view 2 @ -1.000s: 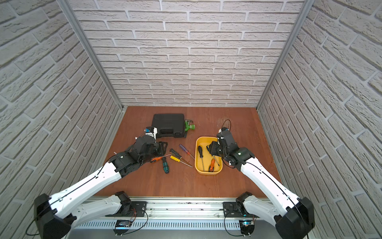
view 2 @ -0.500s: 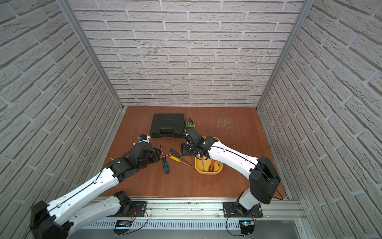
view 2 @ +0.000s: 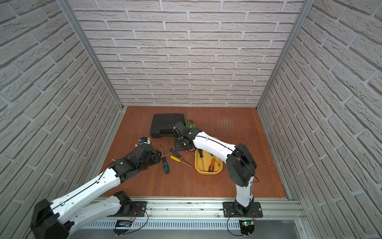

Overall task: Put the screwdriver on the desktop into the storage box
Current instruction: Pick up the screwdriver from the center of the board.

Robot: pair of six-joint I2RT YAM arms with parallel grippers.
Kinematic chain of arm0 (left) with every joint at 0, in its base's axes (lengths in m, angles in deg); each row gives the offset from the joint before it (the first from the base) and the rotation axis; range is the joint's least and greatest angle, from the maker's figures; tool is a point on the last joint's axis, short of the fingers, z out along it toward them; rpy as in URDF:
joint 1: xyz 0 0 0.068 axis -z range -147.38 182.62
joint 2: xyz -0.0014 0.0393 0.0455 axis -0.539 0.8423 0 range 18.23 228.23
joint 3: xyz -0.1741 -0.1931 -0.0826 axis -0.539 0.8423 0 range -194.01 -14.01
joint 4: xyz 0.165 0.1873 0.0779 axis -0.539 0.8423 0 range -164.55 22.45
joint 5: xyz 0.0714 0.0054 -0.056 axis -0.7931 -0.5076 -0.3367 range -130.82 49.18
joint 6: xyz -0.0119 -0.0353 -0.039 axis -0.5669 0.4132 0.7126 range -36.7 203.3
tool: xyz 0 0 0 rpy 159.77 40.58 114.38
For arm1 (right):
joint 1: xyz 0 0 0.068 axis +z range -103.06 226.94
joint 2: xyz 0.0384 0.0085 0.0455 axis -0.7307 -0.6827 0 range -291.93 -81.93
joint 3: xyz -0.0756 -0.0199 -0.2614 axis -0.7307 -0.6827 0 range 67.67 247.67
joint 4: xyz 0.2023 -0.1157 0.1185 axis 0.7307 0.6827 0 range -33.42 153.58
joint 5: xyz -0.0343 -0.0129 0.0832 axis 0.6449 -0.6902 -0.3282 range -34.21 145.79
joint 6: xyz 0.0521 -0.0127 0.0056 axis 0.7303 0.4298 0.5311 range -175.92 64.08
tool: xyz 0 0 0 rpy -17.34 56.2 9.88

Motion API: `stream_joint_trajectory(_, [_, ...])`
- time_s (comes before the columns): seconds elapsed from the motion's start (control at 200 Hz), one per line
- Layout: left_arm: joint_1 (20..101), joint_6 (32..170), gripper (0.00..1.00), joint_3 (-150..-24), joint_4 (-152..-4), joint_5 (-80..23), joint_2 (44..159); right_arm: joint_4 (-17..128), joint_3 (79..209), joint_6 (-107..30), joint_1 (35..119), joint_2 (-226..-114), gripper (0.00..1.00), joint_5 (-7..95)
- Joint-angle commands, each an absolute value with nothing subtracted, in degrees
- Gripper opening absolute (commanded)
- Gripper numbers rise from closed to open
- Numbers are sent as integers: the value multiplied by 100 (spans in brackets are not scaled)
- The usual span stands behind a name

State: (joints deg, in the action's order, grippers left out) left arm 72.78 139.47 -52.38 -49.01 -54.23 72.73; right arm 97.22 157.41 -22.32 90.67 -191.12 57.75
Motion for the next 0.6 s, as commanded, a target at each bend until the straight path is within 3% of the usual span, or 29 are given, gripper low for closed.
stream_joint_trajectory(0.0, [7243, 13947, 44, -5198, -5081, -5364, 7303, 10178, 16025, -2419, 9080, -19337, 49, 5974])
stream_joint_trajectory(0.595, [7188, 13915, 45, -5048, -5158, -5258, 7360, 10427, 16359, -2505, 8834, -20216, 48, 6010])
